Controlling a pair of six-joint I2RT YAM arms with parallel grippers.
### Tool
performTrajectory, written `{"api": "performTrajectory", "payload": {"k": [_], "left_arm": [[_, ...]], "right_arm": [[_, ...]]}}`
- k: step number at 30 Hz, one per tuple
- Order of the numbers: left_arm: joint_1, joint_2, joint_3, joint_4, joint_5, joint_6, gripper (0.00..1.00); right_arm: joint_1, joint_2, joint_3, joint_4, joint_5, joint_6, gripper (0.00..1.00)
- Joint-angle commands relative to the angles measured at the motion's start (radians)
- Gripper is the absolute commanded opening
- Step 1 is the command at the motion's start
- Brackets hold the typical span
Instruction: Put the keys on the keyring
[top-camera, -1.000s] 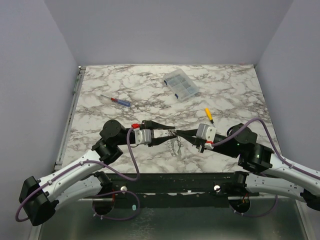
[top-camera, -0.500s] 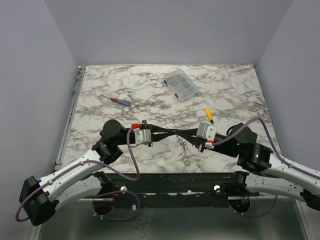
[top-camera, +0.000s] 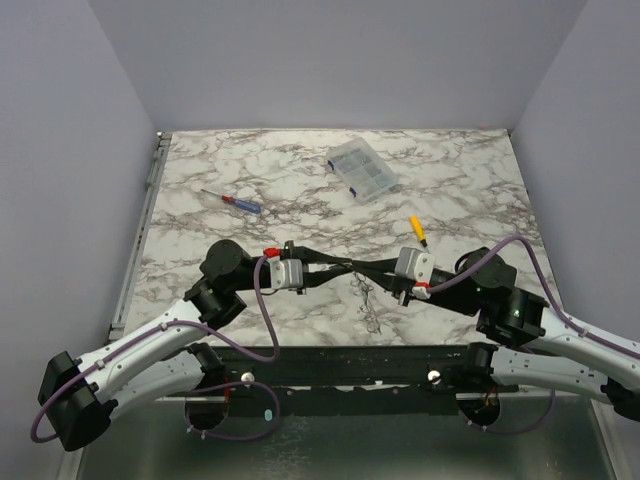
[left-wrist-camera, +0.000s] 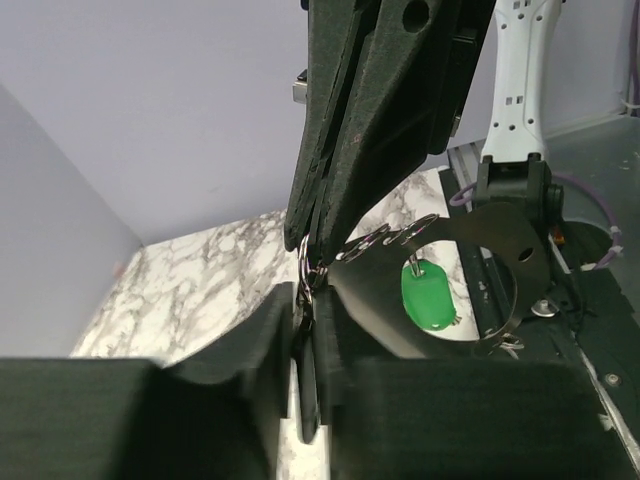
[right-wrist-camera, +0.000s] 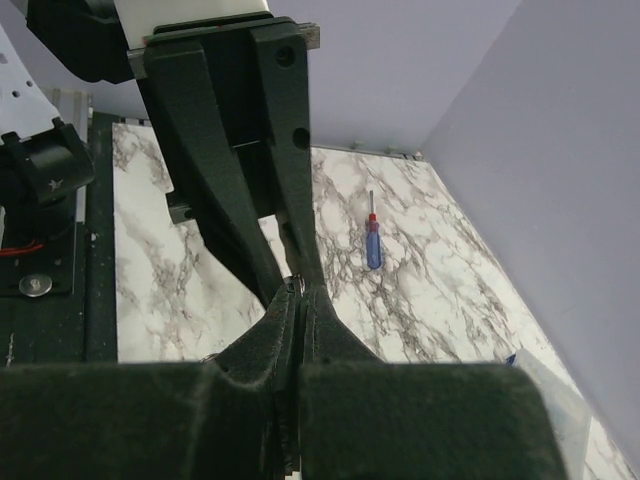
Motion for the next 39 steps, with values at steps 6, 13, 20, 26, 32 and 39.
{"api": "performTrajectory", "payload": {"k": [6,13,20,26,32,39], "left_arm": [[0.006,-0.024,0.007,-0.003,0.022,0.008,0.41],[0.006,-0.026,0.011,-0.003,0.024,-0.002,0.33],[0.006,-0.022,0.013,0.002,0.034,-0.012,0.32],[0.006,-0.021,0.013,0.011,0.038,-0.022,0.34],[0.006,-0.015,0.013,0.011,0.035,-0.023,0.07],[0.007,-0.009,0.011,0.011,0.010,-0.030,0.00]], "right_arm": [[0.004,-0.014,0.008,0.022,0.022,-0.005,0.01],[0.004,-0.012,0.005,0.021,0.025,-0.010,0.01],[0.003,0.002,0.006,0.023,0.021,-0.013,0.01],[0.003,0.021,0.008,0.020,0.012,-0.019,0.01],[0.003,0.025,0.013,0.024,0.007,-0.021,0.01],[0.003,0.005,0.008,0.024,0.000,-0.013,0.01]]}}
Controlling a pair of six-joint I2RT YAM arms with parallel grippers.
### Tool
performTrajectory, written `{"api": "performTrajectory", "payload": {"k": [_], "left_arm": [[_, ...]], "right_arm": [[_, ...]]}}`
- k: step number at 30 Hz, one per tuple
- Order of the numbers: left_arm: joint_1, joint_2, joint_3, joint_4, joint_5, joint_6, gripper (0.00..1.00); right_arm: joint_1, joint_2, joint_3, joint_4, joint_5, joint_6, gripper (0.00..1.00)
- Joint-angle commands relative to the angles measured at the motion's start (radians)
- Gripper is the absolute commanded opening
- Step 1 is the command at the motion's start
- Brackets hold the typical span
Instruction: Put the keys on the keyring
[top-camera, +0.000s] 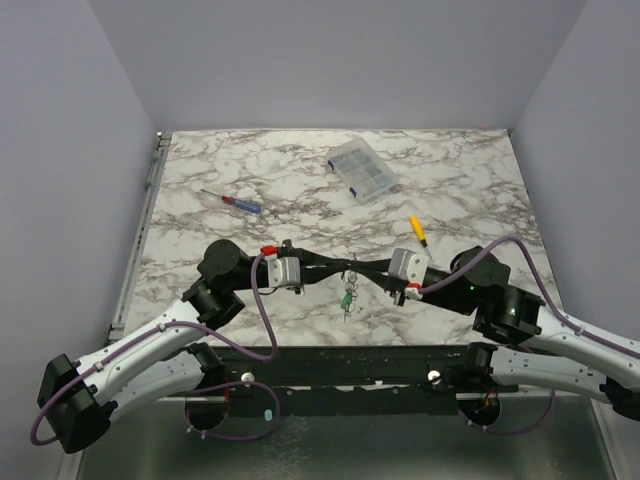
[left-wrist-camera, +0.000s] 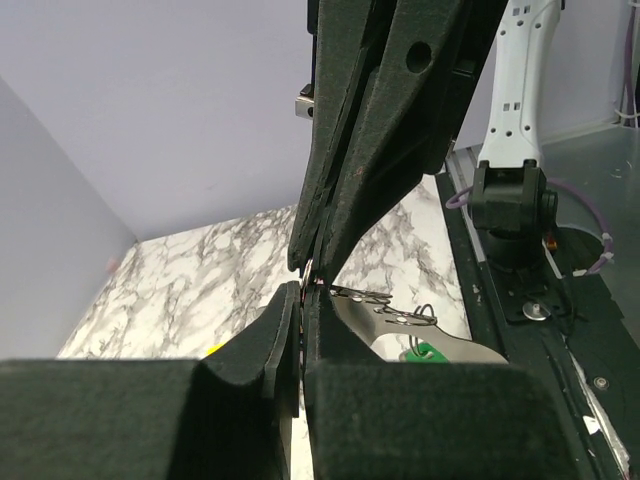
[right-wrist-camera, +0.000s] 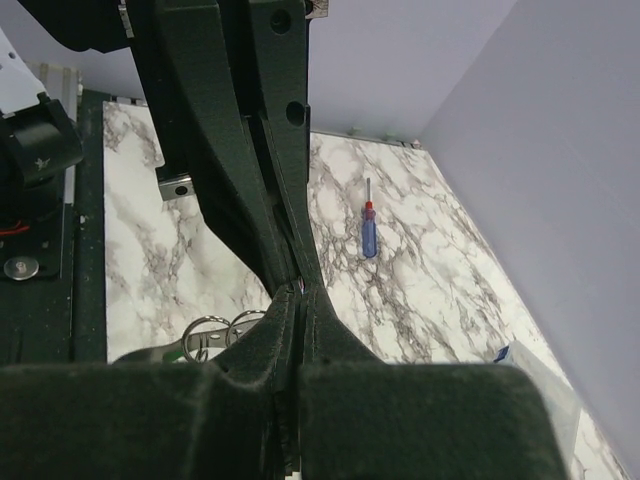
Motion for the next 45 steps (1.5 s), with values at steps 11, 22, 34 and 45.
{"api": "performTrajectory", "payload": {"k": [11,22,34,45], "left_arm": [[-0.001,0.010,0.044,-0.109,-0.077,0.090,0.00],[-0.002,0.062,0.061,-0.185,-0.136,0.153,0.00],[-0.024,0.112,0.073,-0.217,-0.162,0.169,0.00],[-0.052,0.105,0.075,-0.242,-0.176,0.200,0.00]], "right_arm": [[0.003,-0.004,0.182,-0.181,0.095,-0.016,0.47],[0.003,0.128,0.320,-0.577,0.161,-0.046,0.49],[0.003,0.237,0.299,-0.560,0.212,-0.122,0.37],[0.003,0.262,0.261,-0.497,0.261,-0.143,0.37]]}}
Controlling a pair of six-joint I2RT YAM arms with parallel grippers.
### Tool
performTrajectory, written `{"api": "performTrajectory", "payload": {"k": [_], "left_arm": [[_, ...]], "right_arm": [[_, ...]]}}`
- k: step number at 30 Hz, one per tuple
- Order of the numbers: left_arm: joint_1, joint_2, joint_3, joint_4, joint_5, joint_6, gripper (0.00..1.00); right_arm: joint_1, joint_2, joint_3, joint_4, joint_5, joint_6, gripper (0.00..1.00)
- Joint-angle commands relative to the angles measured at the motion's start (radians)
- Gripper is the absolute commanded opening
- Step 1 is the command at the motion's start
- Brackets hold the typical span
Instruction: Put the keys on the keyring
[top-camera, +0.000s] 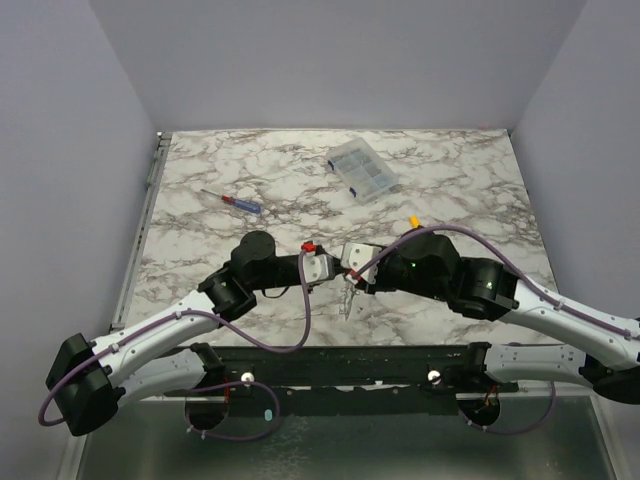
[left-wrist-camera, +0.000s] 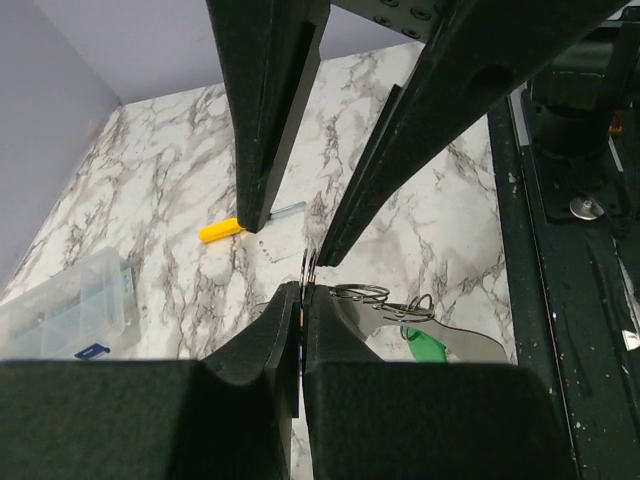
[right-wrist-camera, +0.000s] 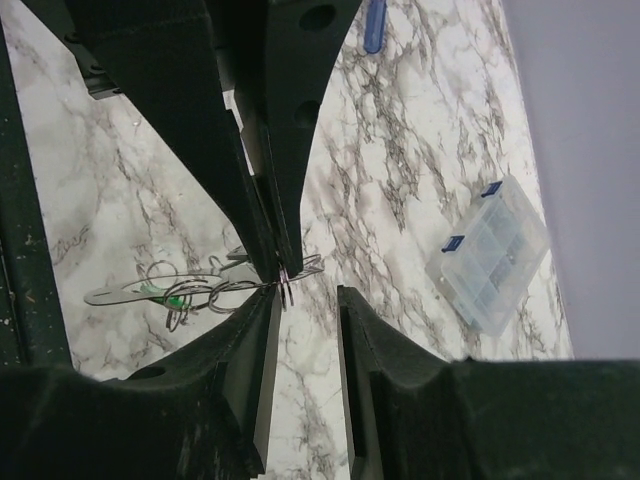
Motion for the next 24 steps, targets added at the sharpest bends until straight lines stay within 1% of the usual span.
{"api": "performTrajectory", "payload": {"k": [1,8,12,16,18,20,24], "left_arm": [[-0.013,-0.016,0.038,0.010,-0.013,0.025,0.00],[-0.022,-0.025,0.036,0.010,0.006,0.031,0.00],[-0.027,-0.028,0.035,0.008,0.006,0.036,0.00],[-0.032,-0.029,0.034,0.004,0.004,0.042,0.00],[-0.034,-0.029,0.036,0.002,0.003,0.044,0.00],[-0.036,-0.029,0.036,-0.001,0.002,0.046,0.00],[-0.037,-0.030,0.035,-0.007,-0.011,0.055,0.00]], "right_arm": [[0.003,0.002,-0.031,0.047,0.060,-0.025,0.38],[0.003,0.020,-0.064,0.073,0.086,-0.037,0.38],[0.003,0.020,-0.066,0.088,0.085,-0.040,0.36],[0.004,0.022,-0.064,0.087,0.079,-0.040,0.31],[0.003,0.027,-0.061,0.082,0.070,-0.039,0.26],[0.003,0.034,-0.058,0.077,0.060,-0.037,0.23],[0.003,0.055,-0.049,0.055,0.041,-0.036,0.21]]}}
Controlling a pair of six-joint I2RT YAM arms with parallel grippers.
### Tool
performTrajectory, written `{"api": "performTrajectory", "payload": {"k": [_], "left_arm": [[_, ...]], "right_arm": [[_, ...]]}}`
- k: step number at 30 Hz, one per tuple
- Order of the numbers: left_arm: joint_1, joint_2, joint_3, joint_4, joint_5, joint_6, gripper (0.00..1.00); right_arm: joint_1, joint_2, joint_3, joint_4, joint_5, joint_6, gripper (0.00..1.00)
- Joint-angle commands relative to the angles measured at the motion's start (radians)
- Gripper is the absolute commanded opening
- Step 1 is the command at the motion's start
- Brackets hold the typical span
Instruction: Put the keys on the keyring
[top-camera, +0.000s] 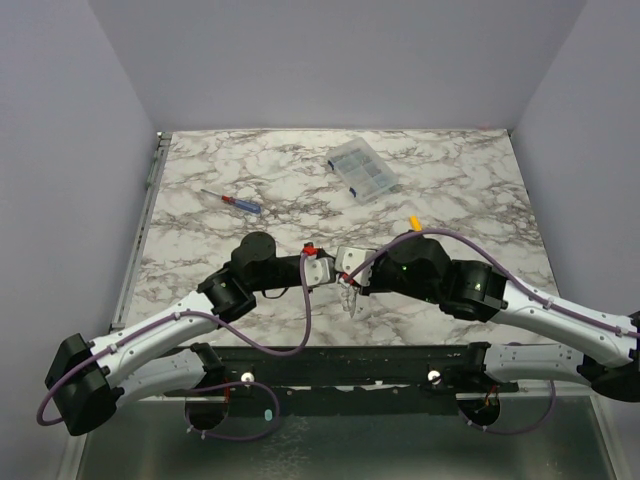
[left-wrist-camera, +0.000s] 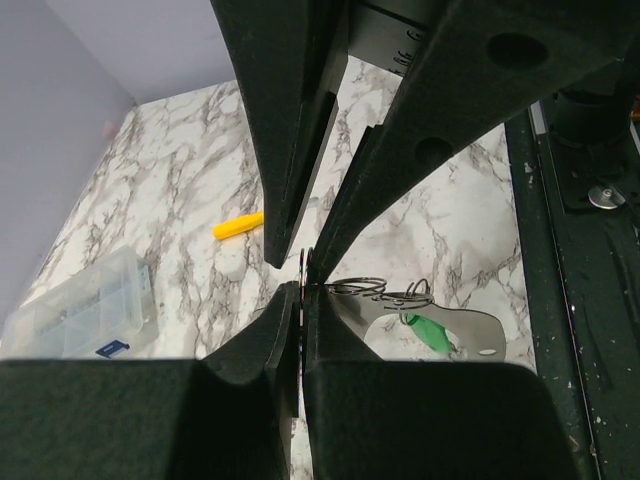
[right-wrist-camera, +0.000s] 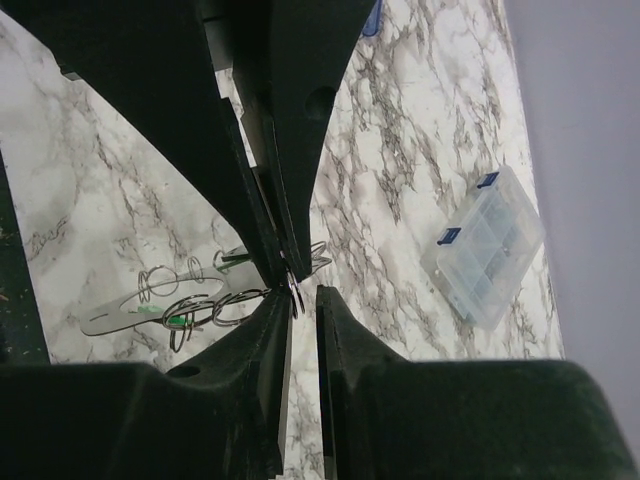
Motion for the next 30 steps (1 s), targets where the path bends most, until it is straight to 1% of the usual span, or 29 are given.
{"api": "performTrajectory", "payload": {"k": [1,2,3,5,7,8,10,11,12,13,15,17,25,27,30], "left_arm": [[-0.020,-0.026,0.032,0.012,0.013,0.017,0.00],[-0.020,-0.026,0.031,0.011,0.012,0.018,0.00],[-0.021,-0.027,0.030,0.010,0.010,0.019,0.00],[-0.020,-0.033,0.031,0.010,0.007,0.020,0.00],[-0.021,-0.041,0.028,0.010,0.006,0.023,0.00],[-0.020,-0.047,0.027,0.010,0.006,0.024,0.02],[-0.021,-0.063,0.021,0.013,0.017,0.033,0.24],[-0.020,-0.073,0.016,0.016,0.021,0.040,0.37],[-0.021,-0.082,0.008,0.019,0.022,0.046,0.47],[-0.021,-0.090,0.003,0.022,0.020,0.052,0.53],[-0.021,-0.101,-0.003,0.023,0.017,0.061,0.58],[-0.021,-0.107,-0.005,0.023,0.015,0.064,0.59],[-0.019,-0.106,-0.011,0.024,0.008,0.070,0.52],[-0.019,-0.102,-0.008,0.026,0.009,0.067,0.49],[-0.019,-0.096,-0.006,0.042,0.011,0.060,0.39]], "right_arm": [[0.003,0.035,0.004,0.000,-0.015,-0.007,0.19],[0.003,0.037,0.004,0.001,-0.019,-0.007,0.15],[0.003,0.038,0.002,0.003,-0.022,-0.007,0.09],[0.003,0.032,-0.005,0.011,-0.030,-0.009,0.02],[0.004,0.018,-0.016,0.026,-0.036,-0.009,0.01],[0.003,0.010,-0.021,0.034,-0.039,-0.008,0.01],[0.004,-0.020,-0.039,0.062,-0.039,-0.006,0.01],[0.003,-0.035,-0.051,0.078,-0.036,-0.005,0.01],[0.003,-0.054,-0.065,0.094,-0.031,-0.005,0.01],[0.004,-0.073,-0.076,0.110,-0.027,-0.006,0.01],[0.003,-0.104,-0.091,0.132,-0.023,-0.009,0.01],[0.003,-0.130,-0.099,0.143,-0.020,-0.010,0.01],[0.004,-0.203,-0.121,0.192,-0.033,-0.009,0.01],[0.003,-0.204,-0.119,0.190,-0.037,-0.009,0.01],[0.004,-0.202,-0.118,0.188,-0.042,-0.009,0.01]]}}
